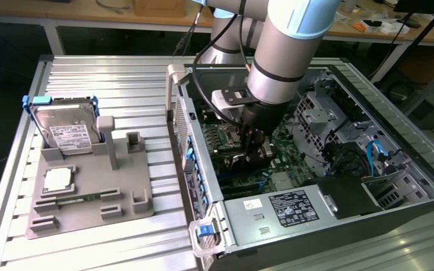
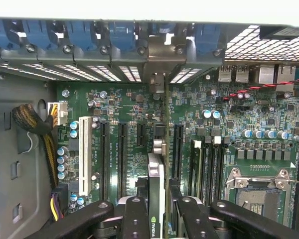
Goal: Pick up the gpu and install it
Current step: 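Insert the gpu into the slot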
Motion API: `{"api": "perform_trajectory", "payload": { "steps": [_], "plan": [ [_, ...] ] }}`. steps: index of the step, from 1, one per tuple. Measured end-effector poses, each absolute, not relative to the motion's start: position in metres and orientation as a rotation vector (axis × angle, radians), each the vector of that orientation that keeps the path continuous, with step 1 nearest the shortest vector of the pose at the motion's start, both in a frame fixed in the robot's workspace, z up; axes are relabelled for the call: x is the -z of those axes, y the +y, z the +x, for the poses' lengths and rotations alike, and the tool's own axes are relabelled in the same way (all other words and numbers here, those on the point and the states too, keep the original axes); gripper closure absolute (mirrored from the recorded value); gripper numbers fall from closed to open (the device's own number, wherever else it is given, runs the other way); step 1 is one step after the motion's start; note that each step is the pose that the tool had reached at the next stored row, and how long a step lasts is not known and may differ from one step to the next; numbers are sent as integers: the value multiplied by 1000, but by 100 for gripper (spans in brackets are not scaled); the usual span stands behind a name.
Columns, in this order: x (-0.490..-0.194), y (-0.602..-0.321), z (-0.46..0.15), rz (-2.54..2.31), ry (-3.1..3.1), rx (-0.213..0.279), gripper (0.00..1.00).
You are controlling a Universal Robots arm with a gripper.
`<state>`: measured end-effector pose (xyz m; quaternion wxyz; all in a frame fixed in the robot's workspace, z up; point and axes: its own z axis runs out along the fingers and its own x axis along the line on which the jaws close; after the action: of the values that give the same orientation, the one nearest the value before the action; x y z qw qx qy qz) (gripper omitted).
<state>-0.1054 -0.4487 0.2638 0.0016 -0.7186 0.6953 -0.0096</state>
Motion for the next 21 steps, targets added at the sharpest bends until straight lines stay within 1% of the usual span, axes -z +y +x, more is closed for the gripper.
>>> {"api": "perform_trajectory", "payload": {
  "steps": [21],
  "plan": [
    [-265,-448,-105,-2251,2178,20,73]
  ]
}}
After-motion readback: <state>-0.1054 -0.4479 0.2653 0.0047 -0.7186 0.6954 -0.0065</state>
